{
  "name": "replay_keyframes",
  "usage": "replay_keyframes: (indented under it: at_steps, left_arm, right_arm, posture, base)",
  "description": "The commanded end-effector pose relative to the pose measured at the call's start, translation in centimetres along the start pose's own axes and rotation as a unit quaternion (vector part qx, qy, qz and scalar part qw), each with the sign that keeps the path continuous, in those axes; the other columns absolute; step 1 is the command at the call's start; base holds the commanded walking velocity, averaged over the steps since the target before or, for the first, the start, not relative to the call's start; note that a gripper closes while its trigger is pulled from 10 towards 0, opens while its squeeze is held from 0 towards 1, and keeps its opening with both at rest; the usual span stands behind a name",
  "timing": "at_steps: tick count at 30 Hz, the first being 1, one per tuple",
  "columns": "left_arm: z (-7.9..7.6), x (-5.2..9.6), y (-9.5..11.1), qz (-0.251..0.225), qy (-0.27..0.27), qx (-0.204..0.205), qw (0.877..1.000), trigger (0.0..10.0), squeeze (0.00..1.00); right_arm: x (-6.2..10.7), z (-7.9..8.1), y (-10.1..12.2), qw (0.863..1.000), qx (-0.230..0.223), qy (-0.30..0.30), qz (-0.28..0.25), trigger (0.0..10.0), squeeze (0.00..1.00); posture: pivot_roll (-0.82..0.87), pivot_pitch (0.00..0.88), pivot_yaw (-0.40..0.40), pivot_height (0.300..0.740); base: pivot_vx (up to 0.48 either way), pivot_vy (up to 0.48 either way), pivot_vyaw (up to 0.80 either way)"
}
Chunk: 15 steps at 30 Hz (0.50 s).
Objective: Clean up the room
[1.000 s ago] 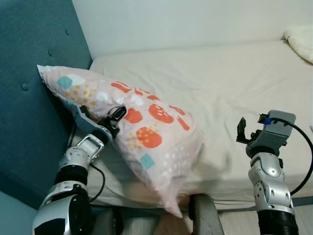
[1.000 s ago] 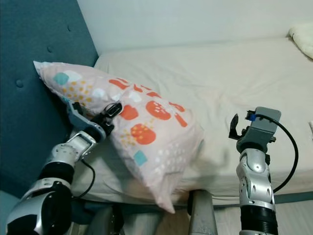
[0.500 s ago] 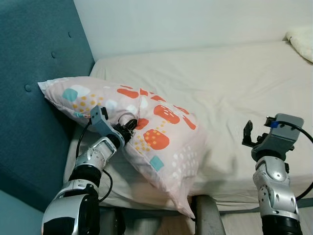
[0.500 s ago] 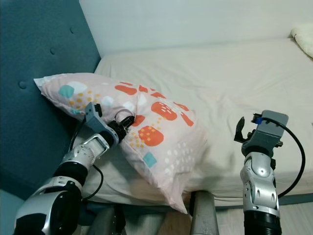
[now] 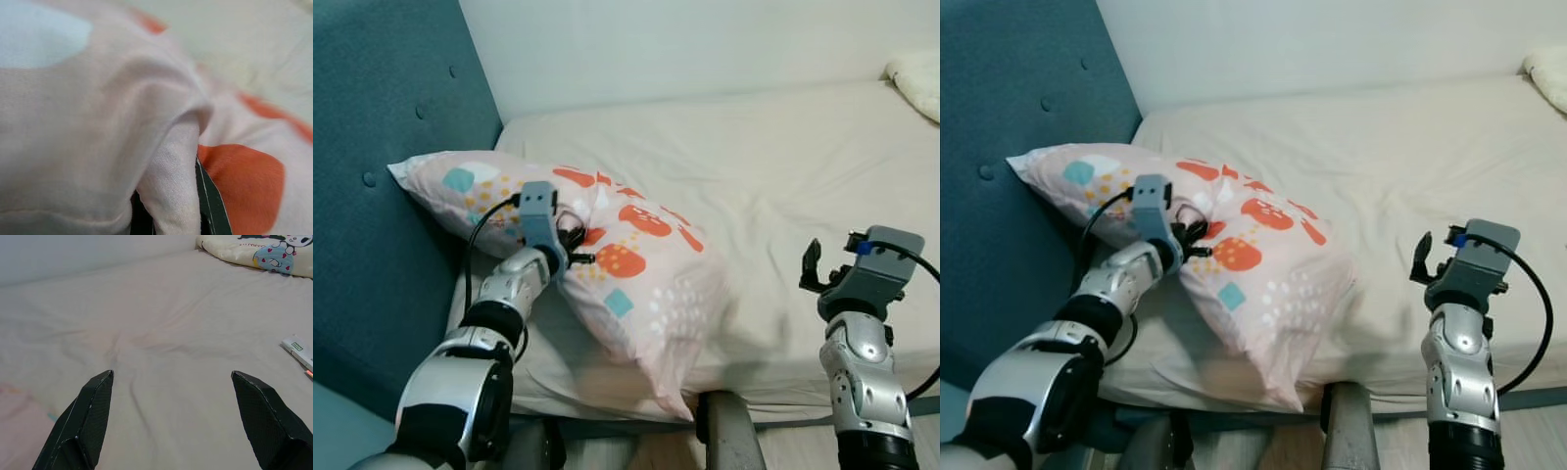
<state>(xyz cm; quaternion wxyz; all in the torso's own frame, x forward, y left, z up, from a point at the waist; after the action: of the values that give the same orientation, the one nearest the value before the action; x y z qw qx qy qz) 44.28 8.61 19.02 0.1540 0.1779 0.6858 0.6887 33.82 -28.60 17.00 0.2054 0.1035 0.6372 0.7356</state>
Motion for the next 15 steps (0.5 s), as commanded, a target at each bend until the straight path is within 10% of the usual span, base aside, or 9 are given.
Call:
replay_keyframes:
  at_steps: [1, 4, 5, 6, 8, 12, 15]
  left_arm:
    - [-3.2, -0.9, 2.4, -0.045, -0.08, -0.024, 0.995, 0.0, 0.0]
    - [-6.2, -1.2, 4.7, -0.092, -0.163, -0.016, 0.982, 0.0, 0.0]
    - [-10.1, -0.6, 7.6, -0.151, -0.277, -0.003, 0.949, 0.0, 0.0]
    - [-10.1, -0.6, 7.6, -0.151, -0.277, -0.003, 0.949, 0.0, 0.0]
    - [-15.0, 2.1, 11.5, -0.235, -0.44, -0.013, 0.867, 0.0, 0.0]
    - [-15.4, 3.5, 13.1, -0.268, -0.486, -0.04, 0.831, 0.0, 0.0]
    - [-13.7, 3.5, 13.1, -0.263, -0.485, -0.073, 0.831, 0.0, 0.0]
  right_arm:
    - [0.2, -0.5, 0.1, 1.0, -0.002, -0.008, 0.0, 10.0, 0.0]
    - [0.2, -0.7, 0.2, 1.0, -0.002, -0.011, -0.002, 10.0, 0.0]
    - [0.2, -0.8, 0.4, 1.0, -0.001, -0.015, -0.004, 10.0, 0.0]
    - [0.2, -0.8, 0.4, 1.0, -0.001, -0.015, -0.004, 10.0, 0.0]
    - [0.1, -1.2, 0.7, 1.0, 0.0, -0.02, -0.009, 10.0, 0.0]
    - [0.1, -1.3, 0.9, 1.0, 0.001, -0.023, -0.012, 10.0, 0.0]
    - [0.1, -1.5, 0.8, 1.0, 0.002, -0.025, -0.012, 10.0, 0.0]
  posture:
    - [-0.23, 0.116, 0.126, 0.569]
    - [-0.23, 0.11, 0.128, 0.569]
    - [-0.23, 0.107, 0.128, 0.569]
    - [-0.23, 0.107, 0.128, 0.569]
    - [-0.24, 0.1, 0.128, 0.569]
    - [-0.25, 0.095, 0.128, 0.569]
    - [-0.24, 0.093, 0.122, 0.569]
  base:
    - [0.0, 0.0, 0.0]
    - [0.0, 0.0, 0.0]
    - [0.0, 0.0, 0.0]
    - [0.0, 0.0, 0.0]
    - [0.0, 0.0, 0.0]
    - [0.0, 0.0, 0.0]
    - [0.0, 0.0, 0.0]
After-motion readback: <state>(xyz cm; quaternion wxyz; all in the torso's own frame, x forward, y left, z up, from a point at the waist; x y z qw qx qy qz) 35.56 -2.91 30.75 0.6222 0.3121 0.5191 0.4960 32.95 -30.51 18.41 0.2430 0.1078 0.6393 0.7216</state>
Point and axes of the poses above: a point about 5 cm out from each wrist's last joint towards the gripper, its own x axis pointing back from the gripper into the wrist, its own y axis along the axis of the wrist's last joint, z = x × y, the point moved 4 cm from there along -x, pointing out of the wrist towards the gripper, and after that the axes turned 8 degrees about -x, right-handed, at the moved point
